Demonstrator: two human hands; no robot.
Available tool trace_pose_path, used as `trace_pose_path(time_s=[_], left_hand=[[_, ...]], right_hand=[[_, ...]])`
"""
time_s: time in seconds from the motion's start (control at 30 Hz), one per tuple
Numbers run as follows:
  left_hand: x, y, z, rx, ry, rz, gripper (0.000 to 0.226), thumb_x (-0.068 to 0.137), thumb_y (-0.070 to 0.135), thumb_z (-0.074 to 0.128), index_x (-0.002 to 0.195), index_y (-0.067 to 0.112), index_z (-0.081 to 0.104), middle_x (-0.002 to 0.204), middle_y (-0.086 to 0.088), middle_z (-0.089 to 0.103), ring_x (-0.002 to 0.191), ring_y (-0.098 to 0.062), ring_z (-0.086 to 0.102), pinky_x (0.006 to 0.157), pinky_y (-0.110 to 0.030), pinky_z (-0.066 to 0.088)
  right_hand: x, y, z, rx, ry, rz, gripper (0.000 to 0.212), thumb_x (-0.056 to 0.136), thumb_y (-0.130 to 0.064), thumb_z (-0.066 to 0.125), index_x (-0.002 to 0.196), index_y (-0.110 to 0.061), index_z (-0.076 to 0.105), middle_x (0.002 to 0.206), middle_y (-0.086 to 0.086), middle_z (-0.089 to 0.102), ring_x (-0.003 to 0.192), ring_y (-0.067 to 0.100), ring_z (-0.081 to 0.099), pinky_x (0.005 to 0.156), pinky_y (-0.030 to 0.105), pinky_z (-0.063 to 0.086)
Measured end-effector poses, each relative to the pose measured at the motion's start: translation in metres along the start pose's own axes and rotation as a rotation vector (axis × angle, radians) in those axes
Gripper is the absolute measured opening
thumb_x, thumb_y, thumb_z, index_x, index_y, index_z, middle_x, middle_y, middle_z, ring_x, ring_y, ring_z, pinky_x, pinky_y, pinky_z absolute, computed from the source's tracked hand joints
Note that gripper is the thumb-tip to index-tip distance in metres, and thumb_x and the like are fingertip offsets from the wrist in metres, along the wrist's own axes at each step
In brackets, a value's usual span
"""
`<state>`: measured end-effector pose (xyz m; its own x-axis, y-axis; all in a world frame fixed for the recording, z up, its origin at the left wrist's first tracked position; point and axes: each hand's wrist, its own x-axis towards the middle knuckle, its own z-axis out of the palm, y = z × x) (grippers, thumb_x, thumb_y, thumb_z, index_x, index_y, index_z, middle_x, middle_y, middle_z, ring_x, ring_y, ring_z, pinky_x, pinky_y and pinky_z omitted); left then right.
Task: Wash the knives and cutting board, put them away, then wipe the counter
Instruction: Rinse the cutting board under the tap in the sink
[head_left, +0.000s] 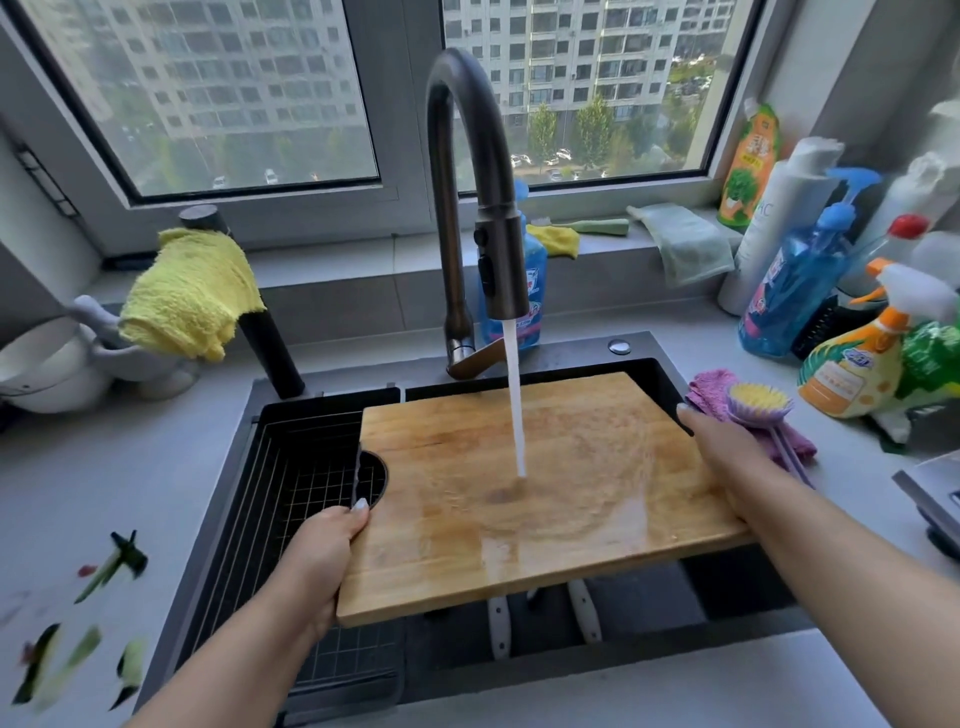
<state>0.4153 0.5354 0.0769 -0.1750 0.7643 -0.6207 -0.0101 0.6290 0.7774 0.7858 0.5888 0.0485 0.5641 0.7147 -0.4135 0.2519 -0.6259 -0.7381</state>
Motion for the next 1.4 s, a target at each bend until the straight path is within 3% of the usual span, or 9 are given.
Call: trace_pose_path(time_s=[0.07, 0.13, 0.27, 0.4, 0.57, 0.67, 1.0, 1.27, 1.4], left_hand=[[0.003, -0.005, 0.002, 0.018, 0.025, 0.013, 0.026, 0.101, 0.02, 0.043, 0.105, -0.002, 0.057, 0.088, -0.02, 0.065, 0.076, -0.036, 0.065, 0.065, -0.045, 0.054], [0.004, -0.009, 0.004, 0.01, 0.053, 0.013, 0.021, 0.101, 0.015, 0.043, 0.097, 0.002, 0.058, 0.089, -0.018, 0.065, 0.079, -0.035, 0.064, 0.073, -0.048, 0.054], [0.009, -0.008, 0.002, -0.003, 0.081, 0.012, 0.021, 0.1, 0.01, 0.042, 0.096, 0.002, 0.06, 0.083, -0.017, 0.066, 0.073, -0.034, 0.064, 0.062, -0.041, 0.053], [0.01, 0.009, -0.005, 0.072, 0.093, 0.063, 0.023, 0.099, 0.013, 0.045, 0.096, -0.001, 0.063, 0.083, -0.019, 0.067, 0.073, -0.034, 0.065, 0.066, -0.042, 0.054], [0.011, 0.035, -0.005, 0.084, 0.075, 0.099, 0.028, 0.098, 0.019, 0.048, 0.091, -0.005, 0.063, 0.072, -0.018, 0.065, 0.061, -0.03, 0.063, 0.06, -0.039, 0.052], [0.011, 0.044, -0.002, 0.049, 0.059, 0.061, 0.028, 0.097, 0.021, 0.051, 0.09, -0.004, 0.063, 0.067, -0.014, 0.064, 0.054, -0.028, 0.064, 0.051, -0.034, 0.051], [0.01, 0.041, 0.005, -0.057, -0.042, 0.062, 0.02, 0.093, 0.015, 0.055, 0.09, -0.003, 0.062, 0.067, -0.012, 0.064, 0.05, -0.021, 0.063, 0.043, -0.027, 0.05], [0.006, 0.026, -0.001, -0.118, -0.139, -0.063, 0.021, 0.092, 0.013, 0.043, 0.093, -0.003, 0.057, 0.067, -0.016, 0.062, 0.054, -0.029, 0.062, 0.044, -0.031, 0.053], [0.008, 0.022, -0.004, -0.114, -0.078, -0.098, 0.024, 0.094, 0.02, 0.046, 0.087, 0.0, 0.059, 0.06, -0.015, 0.065, 0.053, -0.032, 0.064, 0.05, -0.037, 0.053]], right_hand=[[-0.002, 0.009, 0.004, 0.047, 0.019, -0.024, 0.092, 0.061, -0.072, 0.048, 0.126, -0.007, 0.058, 0.13, 0.014, 0.057, 0.118, 0.034, 0.052, 0.104, 0.048, 0.039], [-0.002, 0.02, 0.009, 0.076, 0.01, -0.022, 0.078, 0.07, -0.069, 0.047, 0.118, -0.009, 0.063, 0.121, 0.013, 0.062, 0.111, 0.033, 0.056, 0.101, 0.049, 0.041], [-0.004, 0.03, 0.021, 0.158, -0.022, 0.04, 0.063, 0.075, -0.066, 0.047, 0.103, -0.012, 0.065, 0.111, 0.01, 0.064, 0.103, 0.033, 0.06, 0.099, 0.05, 0.043], [0.012, 0.052, 0.034, 0.235, -0.106, 0.146, 0.074, 0.063, -0.071, 0.049, 0.099, -0.009, 0.067, 0.103, 0.011, 0.068, 0.092, 0.033, 0.065, 0.094, 0.049, 0.049], [-0.008, 0.045, 0.04, 0.182, -0.271, 0.279, 0.058, 0.094, -0.052, 0.044, 0.097, 0.002, 0.064, 0.082, 0.015, 0.062, 0.067, 0.029, 0.059, 0.06, 0.03, 0.044], [-0.005, 0.045, 0.036, 0.118, -0.329, 0.279, 0.061, 0.096, -0.053, 0.038, 0.097, 0.003, 0.062, 0.079, 0.017, 0.059, 0.066, 0.028, 0.056, 0.056, 0.03, 0.038], [0.004, 0.035, 0.02, -0.082, -0.308, 0.279, 0.068, 0.095, -0.059, 0.036, 0.098, 0.004, 0.062, 0.081, 0.012, 0.057, 0.069, 0.023, 0.052, 0.059, 0.031, 0.034], [0.015, -0.003, -0.002, -0.034, -0.252, 0.127, 0.06, 0.094, -0.059, 0.037, 0.112, -0.005, 0.057, 0.117, 0.023, 0.058, 0.069, 0.022, 0.051, 0.057, 0.026, 0.035], [0.014, -0.009, 0.005, -0.022, -0.24, 0.096, 0.075, 0.086, -0.065, 0.046, 0.125, -0.001, 0.056, 0.129, 0.018, 0.055, 0.105, 0.031, 0.056, 0.085, 0.033, 0.042]])
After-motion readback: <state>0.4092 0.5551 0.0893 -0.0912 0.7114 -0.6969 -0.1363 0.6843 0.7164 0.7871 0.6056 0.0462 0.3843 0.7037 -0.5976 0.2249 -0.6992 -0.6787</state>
